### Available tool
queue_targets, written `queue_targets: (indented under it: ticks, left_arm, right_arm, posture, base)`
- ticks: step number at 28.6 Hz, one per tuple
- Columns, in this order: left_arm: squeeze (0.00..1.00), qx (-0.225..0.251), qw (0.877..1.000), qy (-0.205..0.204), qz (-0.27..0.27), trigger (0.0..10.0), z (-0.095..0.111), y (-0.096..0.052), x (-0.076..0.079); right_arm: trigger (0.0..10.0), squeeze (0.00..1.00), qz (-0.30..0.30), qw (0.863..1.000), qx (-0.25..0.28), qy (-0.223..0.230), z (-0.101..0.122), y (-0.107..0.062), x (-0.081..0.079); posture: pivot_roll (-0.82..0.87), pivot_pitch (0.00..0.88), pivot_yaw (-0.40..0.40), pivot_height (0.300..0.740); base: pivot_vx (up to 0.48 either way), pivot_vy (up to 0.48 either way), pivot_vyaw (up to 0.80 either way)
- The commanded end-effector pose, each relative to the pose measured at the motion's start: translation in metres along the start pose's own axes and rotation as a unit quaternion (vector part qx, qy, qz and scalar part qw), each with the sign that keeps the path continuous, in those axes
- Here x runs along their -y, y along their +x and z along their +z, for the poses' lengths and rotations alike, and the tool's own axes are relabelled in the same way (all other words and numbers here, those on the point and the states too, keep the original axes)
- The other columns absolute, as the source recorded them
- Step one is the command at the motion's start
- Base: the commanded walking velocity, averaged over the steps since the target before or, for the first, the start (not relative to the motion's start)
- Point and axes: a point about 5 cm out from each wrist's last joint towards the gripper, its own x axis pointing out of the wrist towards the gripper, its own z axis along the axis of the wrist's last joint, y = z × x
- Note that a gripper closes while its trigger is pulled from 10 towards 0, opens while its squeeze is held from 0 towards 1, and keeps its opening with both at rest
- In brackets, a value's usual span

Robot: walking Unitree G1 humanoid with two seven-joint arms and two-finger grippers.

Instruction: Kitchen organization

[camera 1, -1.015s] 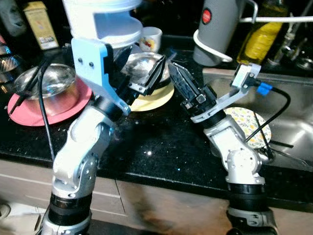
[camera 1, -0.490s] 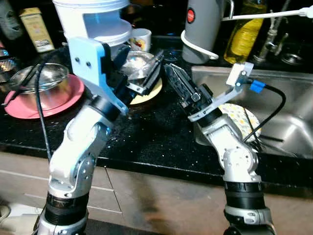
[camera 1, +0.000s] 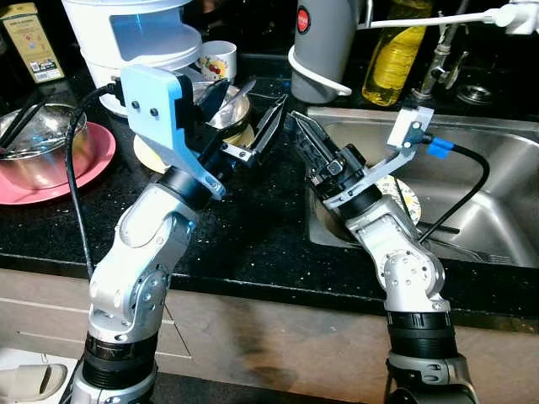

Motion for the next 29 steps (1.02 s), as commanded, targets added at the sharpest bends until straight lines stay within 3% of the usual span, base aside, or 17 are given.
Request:
queue_targets:
  ticks: [1, 14, 17, 22, 29]
  left_arm:
    - [0.0, -0.002, 1.0, -0.001, 0.0, 10.0, -0.001, -0.001, -0.001]
    - [0.0, -0.01, 0.998, 0.051, 0.032, 10.0, 0.002, 0.0, -0.022]
    - [0.0, -0.02, 0.997, 0.068, 0.02, 10.0, 0.001, 0.001, -0.021]
    - [0.0, -0.012, 0.999, 0.035, 0.022, 10.0, -0.001, 0.002, -0.019]
    - [0.0, -0.014, 0.999, 0.034, 0.015, 10.0, -0.003, 0.002, -0.013]
  right_arm:
    - [10.0, 0.0, 0.0, 1.0, -0.008, -0.004, -0.004, -0.001, -0.001]
    - [10.0, 0.0, -0.049, 0.997, -0.038, -0.046, -0.011, -0.004, 0.012]
    - [10.0, 0.0, -0.049, 0.996, -0.044, -0.053, -0.012, -0.006, 0.012]
    - [10.0, 0.0, -0.046, 0.996, -0.049, -0.059, -0.015, -0.005, 0.011]
    - [10.0, 0.0, -0.042, 0.996, -0.052, -0.063, -0.016, -0.004, 0.01]
  posture:
    - [0.1, 0.058, -0.036, 0.74]
    - [0.1, 0.047, -0.035, 0.74]
    - [0.1, 0.044, -0.032, 0.74]
    - [0.1, 0.043, -0.033, 0.74]
    - [0.1, 0.05, -0.033, 0.74]
  base:
    - [0.0, 0.0, 0.0]
    - [0.0, 0.0, 0.0]
    - [0.0, -0.465, 0.0]
    - [0.0, -0.283, 0.0]
    - [0.0, 0.0, 0.0]
